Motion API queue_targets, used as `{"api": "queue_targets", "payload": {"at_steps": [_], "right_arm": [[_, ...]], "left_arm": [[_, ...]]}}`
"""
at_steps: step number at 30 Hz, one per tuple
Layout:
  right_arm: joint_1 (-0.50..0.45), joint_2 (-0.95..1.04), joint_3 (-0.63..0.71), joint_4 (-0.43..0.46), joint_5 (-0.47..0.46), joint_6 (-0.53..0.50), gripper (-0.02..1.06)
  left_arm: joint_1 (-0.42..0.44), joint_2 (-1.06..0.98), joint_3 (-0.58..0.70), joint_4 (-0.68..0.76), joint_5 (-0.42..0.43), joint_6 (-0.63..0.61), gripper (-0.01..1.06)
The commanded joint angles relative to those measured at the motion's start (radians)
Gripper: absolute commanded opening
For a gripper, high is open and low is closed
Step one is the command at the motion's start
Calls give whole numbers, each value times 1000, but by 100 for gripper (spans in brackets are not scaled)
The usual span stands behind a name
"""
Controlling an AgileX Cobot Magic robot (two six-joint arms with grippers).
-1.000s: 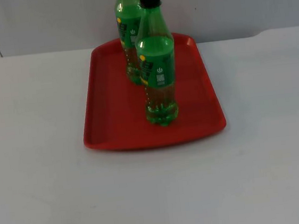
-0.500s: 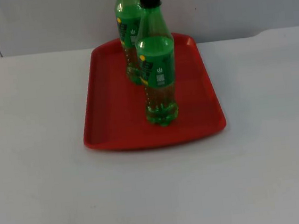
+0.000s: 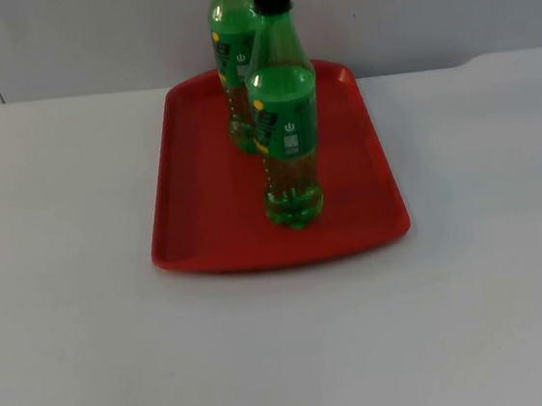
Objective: Place the bottle upright on the tray.
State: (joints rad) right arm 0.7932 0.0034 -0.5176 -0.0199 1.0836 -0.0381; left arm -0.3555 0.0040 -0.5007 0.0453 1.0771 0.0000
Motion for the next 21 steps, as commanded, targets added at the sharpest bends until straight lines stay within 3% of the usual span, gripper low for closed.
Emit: {"api": "queue_targets", "payload": {"at_steps": [1,21], "right_arm": [[-2,-3,2,-1,-6,5,105],[-2,-3,2,-9,-6,38,105]], "left_arm": [[-3,-4,5,1,-2,0,105],[-3,-4,5,-1,-2,0,105]]}}
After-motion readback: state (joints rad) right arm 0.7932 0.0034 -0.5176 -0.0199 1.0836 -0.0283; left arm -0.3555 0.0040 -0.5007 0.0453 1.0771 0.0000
